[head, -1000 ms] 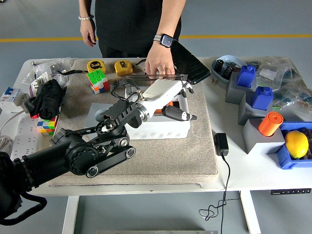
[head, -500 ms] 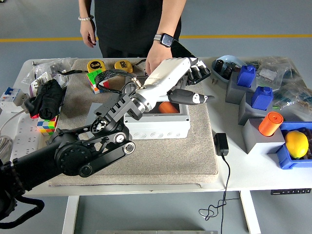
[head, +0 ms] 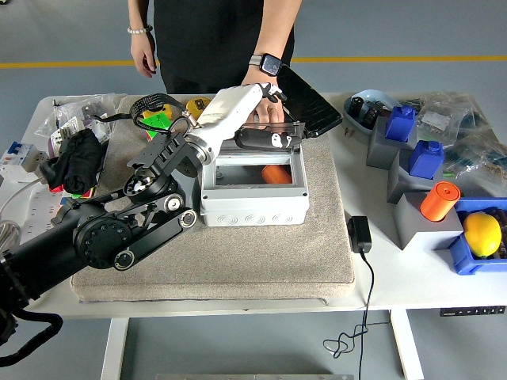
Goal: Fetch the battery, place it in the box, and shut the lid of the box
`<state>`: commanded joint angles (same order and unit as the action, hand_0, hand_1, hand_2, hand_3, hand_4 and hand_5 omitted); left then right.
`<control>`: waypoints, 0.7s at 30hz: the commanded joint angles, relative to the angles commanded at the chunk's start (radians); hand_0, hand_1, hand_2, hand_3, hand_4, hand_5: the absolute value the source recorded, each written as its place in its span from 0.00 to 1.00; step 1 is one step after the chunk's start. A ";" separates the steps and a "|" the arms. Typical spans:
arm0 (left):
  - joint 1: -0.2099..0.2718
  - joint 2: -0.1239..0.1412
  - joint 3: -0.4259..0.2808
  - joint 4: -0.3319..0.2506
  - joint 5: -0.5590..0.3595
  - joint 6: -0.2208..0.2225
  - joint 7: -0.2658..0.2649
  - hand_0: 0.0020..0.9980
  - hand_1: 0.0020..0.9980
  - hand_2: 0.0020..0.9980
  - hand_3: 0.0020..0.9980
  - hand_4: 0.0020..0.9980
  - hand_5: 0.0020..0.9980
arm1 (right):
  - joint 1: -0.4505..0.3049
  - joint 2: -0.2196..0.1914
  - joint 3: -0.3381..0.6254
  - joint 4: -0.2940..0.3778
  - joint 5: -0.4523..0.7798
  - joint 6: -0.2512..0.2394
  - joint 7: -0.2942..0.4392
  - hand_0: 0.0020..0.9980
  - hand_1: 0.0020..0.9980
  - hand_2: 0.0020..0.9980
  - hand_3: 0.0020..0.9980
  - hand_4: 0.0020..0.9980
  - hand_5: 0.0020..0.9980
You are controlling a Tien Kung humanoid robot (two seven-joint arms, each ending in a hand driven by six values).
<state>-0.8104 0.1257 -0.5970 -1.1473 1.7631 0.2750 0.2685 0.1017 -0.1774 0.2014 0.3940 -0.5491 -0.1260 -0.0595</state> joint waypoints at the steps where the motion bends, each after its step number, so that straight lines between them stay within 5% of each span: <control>1: 0.002 0.003 0.000 -0.005 0.004 -0.013 0.012 0.70 0.73 0.70 0.72 1.00 0.64 | 0.000 0.000 0.001 0.000 -0.001 0.000 0.000 0.59 0.60 0.57 0.56 0.93 0.45; 2: 0.006 0.007 0.000 -0.015 0.008 -0.032 0.030 0.70 0.73 0.70 0.72 1.00 0.64 | -0.001 0.000 0.001 0.000 -0.001 0.000 0.000 0.59 0.60 0.57 0.56 0.93 0.45; 3: 0.011 0.012 -0.001 -0.029 0.018 -0.056 0.053 0.54 0.62 0.65 0.72 1.00 0.64 | -0.001 0.000 0.002 0.001 -0.002 0.000 0.001 0.59 0.60 0.57 0.56 0.93 0.45; 8: 0.024 0.028 -0.013 -0.092 0.029 -0.125 0.128 0.54 0.62 0.65 0.72 1.00 0.64 | -0.002 0.000 0.005 0.002 -0.006 -0.001 0.001 0.59 0.60 0.57 0.56 0.93 0.45; 9: 0.026 0.030 -0.015 -0.104 0.029 -0.137 0.142 0.42 0.53 0.62 0.71 1.00 0.65 | -0.003 0.000 0.006 0.002 -0.006 -0.001 0.001 0.59 0.60 0.57 0.56 0.93 0.45; 12: 0.034 0.037 -0.021 -0.144 0.027 -0.178 0.188 0.42 0.53 0.62 0.71 1.00 0.65 | -0.004 0.001 0.009 0.003 -0.009 -0.003 0.003 0.59 0.60 0.57 0.56 0.93 0.45; 21: 0.056 0.047 -0.003 -0.189 -0.038 -0.193 0.195 0.35 0.45 0.61 0.71 1.00 0.66 | -0.007 0.000 0.021 0.008 -0.017 -0.007 0.006 0.59 0.60 0.57 0.56 0.93 0.44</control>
<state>-0.7548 0.1729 -0.6001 -1.3363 1.7249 0.0823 0.4636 0.0950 -0.1777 0.2220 0.4017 -0.5661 -0.1327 -0.0531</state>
